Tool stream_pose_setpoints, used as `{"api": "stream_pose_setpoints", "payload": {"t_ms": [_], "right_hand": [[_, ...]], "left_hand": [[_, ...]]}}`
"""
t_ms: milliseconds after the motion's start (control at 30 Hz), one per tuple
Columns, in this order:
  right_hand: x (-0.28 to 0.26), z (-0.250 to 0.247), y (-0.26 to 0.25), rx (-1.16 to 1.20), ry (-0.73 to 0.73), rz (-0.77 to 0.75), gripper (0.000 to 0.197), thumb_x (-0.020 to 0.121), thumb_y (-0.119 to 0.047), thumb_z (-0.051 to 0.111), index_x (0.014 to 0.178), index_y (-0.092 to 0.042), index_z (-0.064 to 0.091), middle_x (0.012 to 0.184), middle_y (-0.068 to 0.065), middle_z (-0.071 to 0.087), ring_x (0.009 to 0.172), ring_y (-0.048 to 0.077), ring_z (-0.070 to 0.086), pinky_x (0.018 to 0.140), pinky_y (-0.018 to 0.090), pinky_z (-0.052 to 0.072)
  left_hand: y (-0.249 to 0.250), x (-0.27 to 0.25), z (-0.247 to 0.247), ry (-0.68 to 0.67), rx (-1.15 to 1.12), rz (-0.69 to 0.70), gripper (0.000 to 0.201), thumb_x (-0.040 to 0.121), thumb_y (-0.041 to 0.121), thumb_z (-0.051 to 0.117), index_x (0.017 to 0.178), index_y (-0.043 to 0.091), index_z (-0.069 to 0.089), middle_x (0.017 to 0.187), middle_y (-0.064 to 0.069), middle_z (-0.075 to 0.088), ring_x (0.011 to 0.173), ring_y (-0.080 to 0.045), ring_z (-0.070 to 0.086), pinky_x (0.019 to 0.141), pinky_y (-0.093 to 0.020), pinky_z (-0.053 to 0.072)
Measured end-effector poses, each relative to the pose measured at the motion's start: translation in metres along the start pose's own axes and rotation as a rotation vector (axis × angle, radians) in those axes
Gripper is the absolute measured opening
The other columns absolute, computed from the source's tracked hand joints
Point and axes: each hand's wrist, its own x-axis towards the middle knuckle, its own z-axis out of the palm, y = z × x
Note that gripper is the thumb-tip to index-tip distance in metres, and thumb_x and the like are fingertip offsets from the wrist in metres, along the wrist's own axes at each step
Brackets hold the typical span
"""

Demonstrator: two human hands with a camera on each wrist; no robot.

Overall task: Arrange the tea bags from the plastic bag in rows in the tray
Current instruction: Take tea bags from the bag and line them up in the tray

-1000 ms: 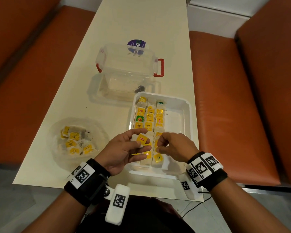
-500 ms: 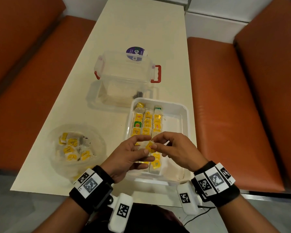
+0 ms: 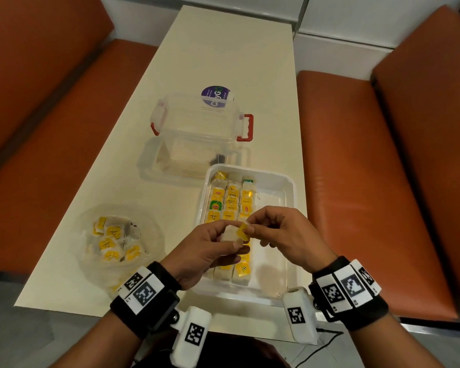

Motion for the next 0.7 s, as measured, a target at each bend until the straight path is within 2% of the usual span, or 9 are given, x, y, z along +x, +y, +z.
{"api": "stream_pose_setpoints", "payload": {"t_ms": [67, 133, 267, 467, 600, 700], "right_hand": [[0.0, -0.002, -0.002, 0.048, 0.013, -0.009, 0.005, 0.088, -0.022, 0.075, 0.092, -0.019, 0.073, 0.078, 0.002, 0.074, 0.062, 0.008, 0.063, 0.058, 0.019, 0.046], [0.0, -0.005, -0.005, 0.15, 0.044, -0.024, 0.007, 0.089, -0.019, 0.074, 0.093, -0.014, 0.072, 0.078, 0.004, 0.073, 0.061, 0.012, 0.06, 0.058, 0.024, 0.045], [-0.002, -0.014, -0.016, 0.281, 0.074, -0.077, 0.009, 0.089, -0.014, 0.071, 0.095, -0.006, 0.069, 0.074, 0.0, 0.07, 0.058, 0.01, 0.057, 0.055, 0.02, 0.045], [-0.003, -0.021, -0.022, 0.346, 0.077, -0.103, 0.021, 0.081, -0.022, 0.072, 0.095, -0.006, 0.07, 0.075, 0.004, 0.069, 0.057, 0.01, 0.055, 0.054, 0.019, 0.044], [0.0, -0.017, -0.013, 0.239, 0.049, -0.039, 0.022, 0.077, -0.027, 0.078, 0.094, -0.014, 0.074, 0.078, 0.01, 0.073, 0.06, 0.012, 0.058, 0.057, 0.022, 0.045], [0.005, -0.012, -0.005, 0.024, 0.045, 0.001, 0.023, 0.082, -0.026, 0.08, 0.104, -0.023, 0.073, 0.076, 0.005, 0.074, 0.061, 0.009, 0.061, 0.061, 0.025, 0.048]], "left_hand": [[0.001, 0.001, 0.0, 0.015, 0.021, -0.011, 0.027, 0.096, 0.002, 0.059, 0.121, 0.007, 0.067, 0.116, -0.016, 0.072, 0.106, -0.025, 0.072, 0.08, -0.027, 0.059], [0.003, 0.002, 0.0, 0.044, 0.042, -0.02, 0.022, 0.098, 0.008, 0.059, 0.118, 0.007, 0.068, 0.115, -0.016, 0.073, 0.099, -0.022, 0.073, 0.077, -0.026, 0.06], [0.008, 0.0, -0.001, 0.075, 0.138, -0.033, 0.02, 0.098, 0.022, 0.062, 0.113, 0.014, 0.073, 0.108, -0.009, 0.076, 0.084, -0.016, 0.072, 0.063, -0.024, 0.056], [0.011, 0.005, 0.001, 0.157, 0.193, -0.012, 0.025, 0.098, 0.033, 0.061, 0.108, 0.014, 0.073, 0.1, -0.005, 0.077, 0.075, -0.013, 0.07, 0.055, -0.022, 0.05], [0.014, 0.009, 0.004, 0.137, 0.211, 0.021, 0.023, 0.099, 0.035, 0.059, 0.106, 0.017, 0.072, 0.094, -0.002, 0.075, 0.069, -0.012, 0.066, 0.053, -0.023, 0.049], [0.014, 0.012, 0.008, 0.085, 0.224, 0.041, 0.021, 0.097, 0.034, 0.062, 0.107, 0.018, 0.072, 0.099, -0.008, 0.073, 0.073, -0.014, 0.066, 0.059, -0.027, 0.052]]}}
